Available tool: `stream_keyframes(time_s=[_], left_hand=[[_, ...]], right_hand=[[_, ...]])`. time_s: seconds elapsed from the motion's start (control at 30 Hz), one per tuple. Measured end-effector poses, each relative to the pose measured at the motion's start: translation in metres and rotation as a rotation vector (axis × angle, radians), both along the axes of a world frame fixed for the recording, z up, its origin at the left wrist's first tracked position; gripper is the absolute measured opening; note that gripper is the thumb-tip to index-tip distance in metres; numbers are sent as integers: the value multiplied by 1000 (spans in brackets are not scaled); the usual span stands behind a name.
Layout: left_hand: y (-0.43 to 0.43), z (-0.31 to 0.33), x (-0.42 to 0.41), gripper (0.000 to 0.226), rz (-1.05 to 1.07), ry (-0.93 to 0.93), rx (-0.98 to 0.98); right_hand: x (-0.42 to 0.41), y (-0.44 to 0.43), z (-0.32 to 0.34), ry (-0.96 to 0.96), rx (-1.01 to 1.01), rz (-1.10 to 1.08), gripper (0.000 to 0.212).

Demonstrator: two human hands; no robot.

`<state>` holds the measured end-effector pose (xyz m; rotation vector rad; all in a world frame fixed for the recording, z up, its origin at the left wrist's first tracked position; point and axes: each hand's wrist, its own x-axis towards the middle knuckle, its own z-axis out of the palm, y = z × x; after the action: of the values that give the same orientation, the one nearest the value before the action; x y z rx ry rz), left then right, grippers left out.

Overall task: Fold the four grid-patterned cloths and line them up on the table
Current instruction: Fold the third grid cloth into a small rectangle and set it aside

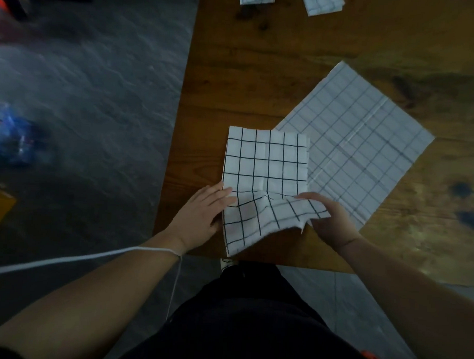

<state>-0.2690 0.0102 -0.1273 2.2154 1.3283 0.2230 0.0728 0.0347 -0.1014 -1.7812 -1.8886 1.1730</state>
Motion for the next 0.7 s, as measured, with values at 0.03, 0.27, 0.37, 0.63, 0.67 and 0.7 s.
stream_keyframes(time_s=[0.03,0.27,0.37,0.63,0.67,0.7], left_hand=[[7,4,4,61,48,-36,-6],[51,24,23,21,563,-280,-398],[71,24,30,32,692,-279,-453],[83,21,40,62,761,-225,-521],[81,21,41,63,766,-227,-500],[79,22,43,64,774,-224,-472]], right_hand=[[-3,4,4,6,5,-43,51],[-23,53,21,2,-56,-243,24],[-29,73,21,-38,-86,-291,27],[-24,75,5,-33,-224,-451,36],[-24,72,4,-39,-236,-472,39],[-24,69,5,-44,-233,-487,43]])
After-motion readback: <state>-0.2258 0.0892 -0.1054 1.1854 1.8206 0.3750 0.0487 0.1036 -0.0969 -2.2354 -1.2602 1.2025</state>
